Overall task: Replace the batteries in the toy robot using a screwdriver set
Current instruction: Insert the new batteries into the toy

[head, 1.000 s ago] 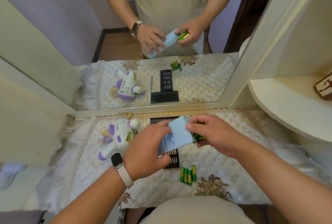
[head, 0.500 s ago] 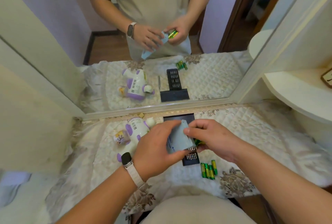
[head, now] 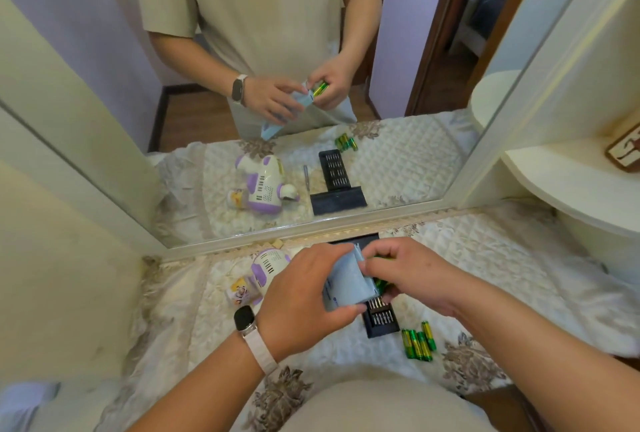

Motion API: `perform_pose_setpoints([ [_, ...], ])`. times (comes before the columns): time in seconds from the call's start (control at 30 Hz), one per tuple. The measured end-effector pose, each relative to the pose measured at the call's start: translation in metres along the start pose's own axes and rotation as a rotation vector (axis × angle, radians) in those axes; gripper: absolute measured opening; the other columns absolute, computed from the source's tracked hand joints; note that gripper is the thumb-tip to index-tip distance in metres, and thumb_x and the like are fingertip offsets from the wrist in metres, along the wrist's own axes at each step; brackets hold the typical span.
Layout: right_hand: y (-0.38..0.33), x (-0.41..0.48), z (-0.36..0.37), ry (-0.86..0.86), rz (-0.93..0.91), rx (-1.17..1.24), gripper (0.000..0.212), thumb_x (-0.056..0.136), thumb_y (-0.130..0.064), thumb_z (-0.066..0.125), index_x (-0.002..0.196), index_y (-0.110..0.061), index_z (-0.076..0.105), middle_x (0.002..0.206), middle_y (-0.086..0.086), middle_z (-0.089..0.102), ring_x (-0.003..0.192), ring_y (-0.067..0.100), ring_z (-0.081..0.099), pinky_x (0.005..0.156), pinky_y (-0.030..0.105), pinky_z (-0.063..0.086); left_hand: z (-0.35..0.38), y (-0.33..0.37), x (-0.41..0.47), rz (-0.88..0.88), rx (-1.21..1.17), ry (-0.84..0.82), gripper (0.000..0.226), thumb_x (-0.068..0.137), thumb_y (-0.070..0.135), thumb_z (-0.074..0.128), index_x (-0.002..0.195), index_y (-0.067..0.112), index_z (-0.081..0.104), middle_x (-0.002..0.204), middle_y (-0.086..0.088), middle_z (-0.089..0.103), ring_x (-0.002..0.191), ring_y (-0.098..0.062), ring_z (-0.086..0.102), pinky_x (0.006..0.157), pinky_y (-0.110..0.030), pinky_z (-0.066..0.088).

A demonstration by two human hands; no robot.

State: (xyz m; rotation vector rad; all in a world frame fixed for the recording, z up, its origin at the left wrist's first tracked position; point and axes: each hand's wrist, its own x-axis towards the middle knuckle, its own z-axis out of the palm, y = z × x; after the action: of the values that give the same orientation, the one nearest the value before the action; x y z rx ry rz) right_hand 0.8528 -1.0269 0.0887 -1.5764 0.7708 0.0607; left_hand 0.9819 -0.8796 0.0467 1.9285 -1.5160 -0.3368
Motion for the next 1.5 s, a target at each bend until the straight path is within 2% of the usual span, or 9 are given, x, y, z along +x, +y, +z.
perform_pose_setpoints([
  [0.1,0.000,0.001,-0.004,0.004,0.023,0.096,0.022,0.093,-0.012,0.052,0.081,-0.010,0.071,0.079,0.003,0.067,0.075,0.017,0.060,0.056,0.029,0.050,0.001,-0.003,0.003,0.019,-0.031,-0.004,0.073,0.075,0.058,0.072,0.136,0.037,0.038,0.126,0.013,0.052,0.110,-0.001,0.047,0.086,-0.015,0.042],
  [0.2,0.002,0.001,-0.007,-0.039,0.042,0.209,0.020,0.095,-0.013,0.054,0.087,-0.008,0.071,0.083,0.004,0.067,0.078,0.019,0.060,0.055,0.027,0.050,0.004,-0.006,0.004,0.043,-0.044,0.001,0.069,0.076,0.055,0.072,0.135,0.033,0.043,0.126,0.011,0.051,0.111,-0.003,0.048,0.084,-0.024,0.049],
  [0.37,0.004,0.001,-0.002,-0.062,0.091,0.368,0.022,0.098,-0.021,0.053,0.090,-0.015,0.073,0.084,0.003,0.068,0.073,0.013,0.061,0.051,0.025,0.049,0.003,-0.007,0.006,0.041,-0.080,-0.013,0.075,0.074,0.053,0.068,0.141,0.044,0.035,0.118,0.016,0.041,0.104,-0.005,0.047,0.075,-0.035,0.055],
  [0.63,-0.008,0.001,-0.019,0.140,0.052,0.481,0.013,0.094,-0.013,0.058,0.099,-0.009,0.068,0.070,0.006,0.061,0.060,0.015,0.056,0.047,0.022,0.045,0.006,-0.016,0.001,-0.059,0.019,-0.101,0.079,0.072,0.061,0.060,0.147,0.043,0.039,0.110,0.019,0.031,0.100,-0.009,0.044,0.074,-0.031,0.053],
  [0.73,-0.022,-0.004,-0.015,0.119,-0.018,0.359,0.002,0.092,-0.013,0.062,0.090,-0.012,0.061,0.067,0.007,0.060,0.058,0.016,0.055,0.046,0.024,0.043,0.006,-0.014,0.003,-0.080,0.047,-0.128,0.075,0.074,0.059,0.061,0.145,0.041,0.042,0.111,0.017,0.031,0.099,-0.008,0.043,0.074,-0.028,0.050],
  [0.87,-0.026,-0.003,-0.001,0.165,-0.067,0.029,0.019,0.087,-0.020,0.069,0.087,-0.015,0.051,0.066,-0.001,0.064,0.055,0.009,0.056,0.047,0.025,0.043,0.003,-0.006,0.006,-0.064,0.045,-0.128,0.076,0.074,0.056,0.064,0.144,0.037,0.041,0.110,0.015,0.037,0.096,-0.004,0.039,0.075,-0.032,0.052],
  [1.0,-0.016,-0.001,0.000,0.210,-0.078,-0.172,0.021,0.083,-0.024,0.074,0.083,-0.015,0.054,0.068,-0.002,0.066,0.051,0.002,0.056,0.050,0.022,0.044,0.000,-0.001,0.007,-0.084,0.028,-0.096,0.090,0.074,0.052,0.069,0.152,0.032,0.029,0.125,0.014,0.045,0.111,-0.007,0.045,0.086,-0.032,0.050],
  [1.3,-0.014,-0.003,-0.002,0.137,-0.121,-0.162,0.008,0.080,-0.023,0.078,0.083,-0.017,0.072,0.082,0.013,0.068,0.053,0.005,0.061,0.048,0.021,0.048,0.007,0.009,0.008,-0.060,0.033,-0.112,0.094,0.073,0.056,0.070,0.152,0.034,0.023,0.137,0.015,0.048,0.122,-0.010,0.048,0.094,-0.035,0.050],
  [1.5,-0.006,-0.002,0.001,0.169,-0.154,-0.269,0.021,0.083,-0.027,0.074,0.092,-0.021,0.056,0.084,0.011,0.062,0.055,0.002,0.058,0.049,0.018,0.047,0.011,0.009,0.003,-0.077,-0.015,-0.071,0.093,0.072,0.055,0.071,0.151,0.034,0.026,0.132,0.016,0.051,0.116,-0.008,0.050,0.091,-0.030,0.050],
])
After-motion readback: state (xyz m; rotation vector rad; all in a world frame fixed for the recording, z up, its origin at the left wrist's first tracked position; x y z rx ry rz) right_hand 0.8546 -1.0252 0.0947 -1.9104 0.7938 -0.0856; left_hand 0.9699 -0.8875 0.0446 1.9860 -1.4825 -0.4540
